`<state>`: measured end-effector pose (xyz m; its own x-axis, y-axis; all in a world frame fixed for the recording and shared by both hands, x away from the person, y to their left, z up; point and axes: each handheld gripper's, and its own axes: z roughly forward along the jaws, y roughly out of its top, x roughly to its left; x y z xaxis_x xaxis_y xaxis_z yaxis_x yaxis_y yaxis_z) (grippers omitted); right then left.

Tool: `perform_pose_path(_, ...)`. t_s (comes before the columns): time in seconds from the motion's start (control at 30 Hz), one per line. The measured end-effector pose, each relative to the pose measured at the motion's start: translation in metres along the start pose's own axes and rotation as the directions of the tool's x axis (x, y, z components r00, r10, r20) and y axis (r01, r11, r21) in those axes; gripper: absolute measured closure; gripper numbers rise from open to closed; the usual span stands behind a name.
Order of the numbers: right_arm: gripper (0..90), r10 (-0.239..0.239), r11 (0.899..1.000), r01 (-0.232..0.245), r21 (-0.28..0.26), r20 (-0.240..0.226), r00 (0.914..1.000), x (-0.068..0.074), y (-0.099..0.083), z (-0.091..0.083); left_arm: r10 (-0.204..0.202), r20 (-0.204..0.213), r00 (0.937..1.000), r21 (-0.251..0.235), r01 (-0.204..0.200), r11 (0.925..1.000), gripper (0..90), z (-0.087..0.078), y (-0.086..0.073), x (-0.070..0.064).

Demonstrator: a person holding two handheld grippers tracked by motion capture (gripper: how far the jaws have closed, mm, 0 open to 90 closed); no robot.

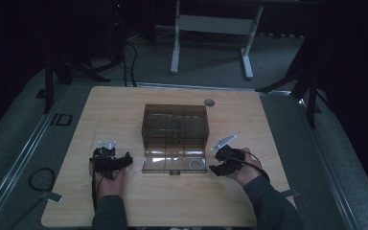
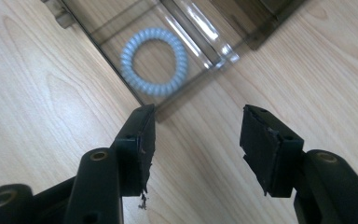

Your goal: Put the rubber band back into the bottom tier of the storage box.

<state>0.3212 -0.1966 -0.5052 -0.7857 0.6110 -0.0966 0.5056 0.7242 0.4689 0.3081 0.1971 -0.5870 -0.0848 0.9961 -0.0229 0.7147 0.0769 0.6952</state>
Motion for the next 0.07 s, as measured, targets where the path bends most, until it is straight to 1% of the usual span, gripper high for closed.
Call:
perform_pose_path(0.03, 44.0, 0.018, 1.0, -0.018, -0.017, 0.015, 0.9997, -0.0003, -0.006, 0.0007, 0.001, 0.0, 1.0, 0.0, -0.001, 1.0, 7.3, 0.0, 0.0, 0.0)
perform_pose_path(0.07, 44.0, 0.018, 1.0, -0.018, -0.017, 0.015, 0.9997, -0.0003, -0.006, 0.0007, 0.0, 0.0, 1.0, 0.0, 0.0, 1.0, 7.3, 0.0, 0.0, 0.0)
